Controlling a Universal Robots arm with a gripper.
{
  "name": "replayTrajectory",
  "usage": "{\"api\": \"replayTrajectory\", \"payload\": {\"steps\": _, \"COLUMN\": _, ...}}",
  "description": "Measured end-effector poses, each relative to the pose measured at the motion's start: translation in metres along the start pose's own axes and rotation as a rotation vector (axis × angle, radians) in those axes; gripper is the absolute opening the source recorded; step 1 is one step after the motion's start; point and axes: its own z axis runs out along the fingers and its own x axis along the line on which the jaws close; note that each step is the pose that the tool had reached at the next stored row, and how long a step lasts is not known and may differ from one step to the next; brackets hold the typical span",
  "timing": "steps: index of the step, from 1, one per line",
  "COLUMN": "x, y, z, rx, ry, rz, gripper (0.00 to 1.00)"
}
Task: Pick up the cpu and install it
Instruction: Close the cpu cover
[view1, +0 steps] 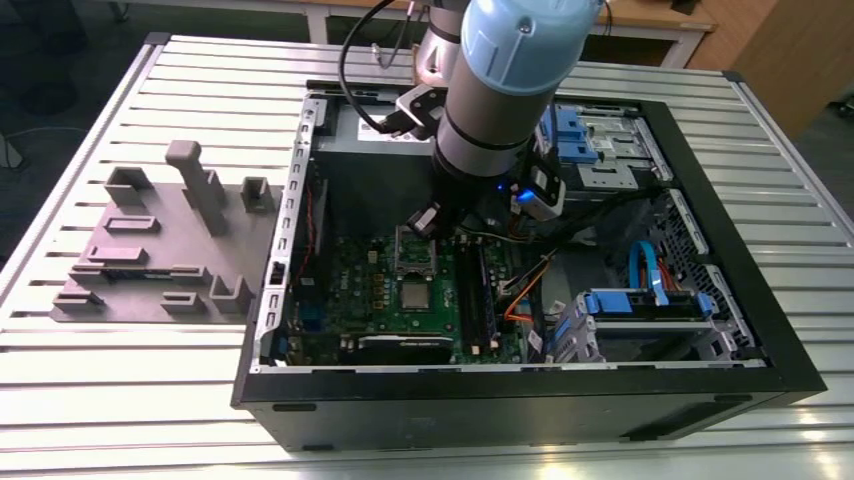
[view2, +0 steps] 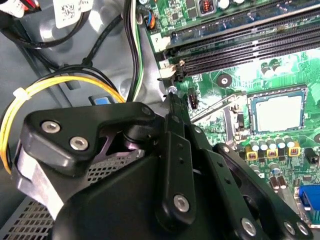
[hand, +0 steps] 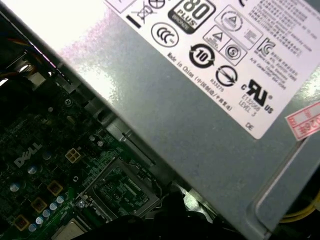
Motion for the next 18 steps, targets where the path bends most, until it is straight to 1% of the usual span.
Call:
{"api": "replayTrajectory", "payload": {"steps": 6, "x": -0.0002, "y": 0.0002, "z": -0.0002, "rx": 0.0001, "ry": 0.0001, "rz": 0.000, "gripper": 0.10}}
{"api": "replayTrajectory", "payload": {"steps": 18, "x": -0.0004, "y": 0.0006, "z": -0.0029, "rx": 0.0000, "ry": 0.0001, "rz": 0.000, "gripper": 0.10}}
